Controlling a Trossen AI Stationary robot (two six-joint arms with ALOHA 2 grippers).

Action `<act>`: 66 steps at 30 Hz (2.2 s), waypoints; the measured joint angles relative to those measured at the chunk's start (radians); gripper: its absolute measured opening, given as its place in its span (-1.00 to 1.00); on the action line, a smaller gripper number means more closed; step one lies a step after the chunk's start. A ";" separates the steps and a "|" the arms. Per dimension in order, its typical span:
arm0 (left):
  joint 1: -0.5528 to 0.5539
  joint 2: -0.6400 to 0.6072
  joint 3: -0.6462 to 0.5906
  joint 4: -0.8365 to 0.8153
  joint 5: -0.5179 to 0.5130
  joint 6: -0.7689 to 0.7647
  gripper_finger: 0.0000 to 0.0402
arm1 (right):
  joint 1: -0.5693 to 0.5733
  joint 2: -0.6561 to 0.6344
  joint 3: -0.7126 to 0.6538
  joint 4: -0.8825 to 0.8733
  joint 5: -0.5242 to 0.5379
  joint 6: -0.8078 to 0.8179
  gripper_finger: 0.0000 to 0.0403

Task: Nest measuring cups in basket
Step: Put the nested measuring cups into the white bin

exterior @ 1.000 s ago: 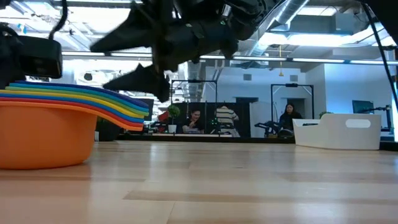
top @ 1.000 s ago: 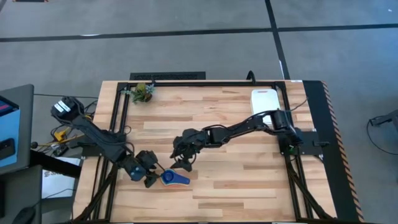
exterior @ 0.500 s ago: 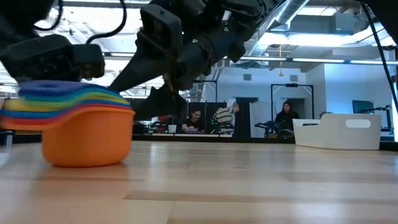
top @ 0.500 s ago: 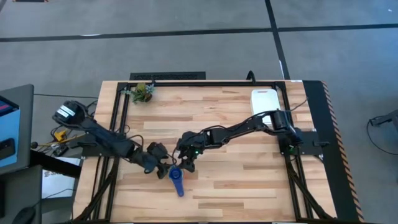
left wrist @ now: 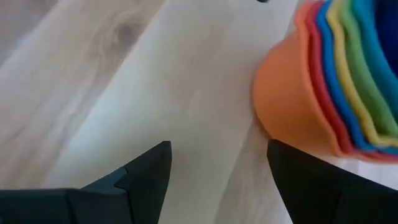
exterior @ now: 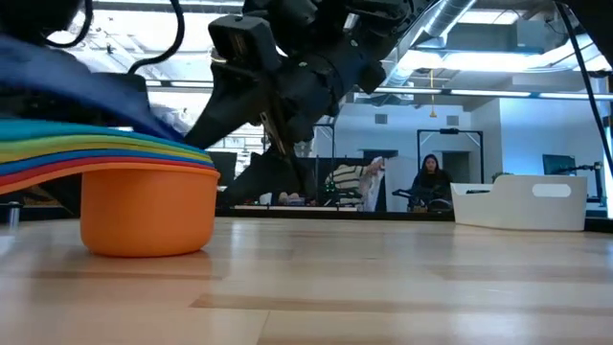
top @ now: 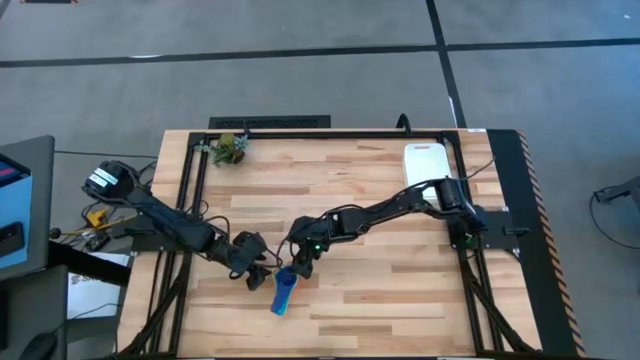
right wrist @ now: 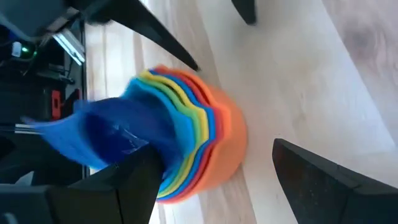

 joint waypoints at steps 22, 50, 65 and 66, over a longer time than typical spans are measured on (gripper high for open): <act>-0.041 0.010 0.000 0.099 -0.064 -0.020 0.26 | 0.012 -0.011 0.000 0.020 -0.049 0.043 0.58; -0.041 0.010 0.000 0.139 -0.157 0.008 0.26 | 0.022 0.003 0.000 -0.010 -0.022 -0.026 0.43; -0.037 0.010 0.000 0.140 -0.169 0.021 0.26 | 0.028 0.002 0.000 -0.011 -0.022 -0.028 0.19; -0.036 0.010 0.000 0.140 -0.169 0.021 0.26 | 0.030 0.003 0.000 -0.011 -0.022 -0.028 0.17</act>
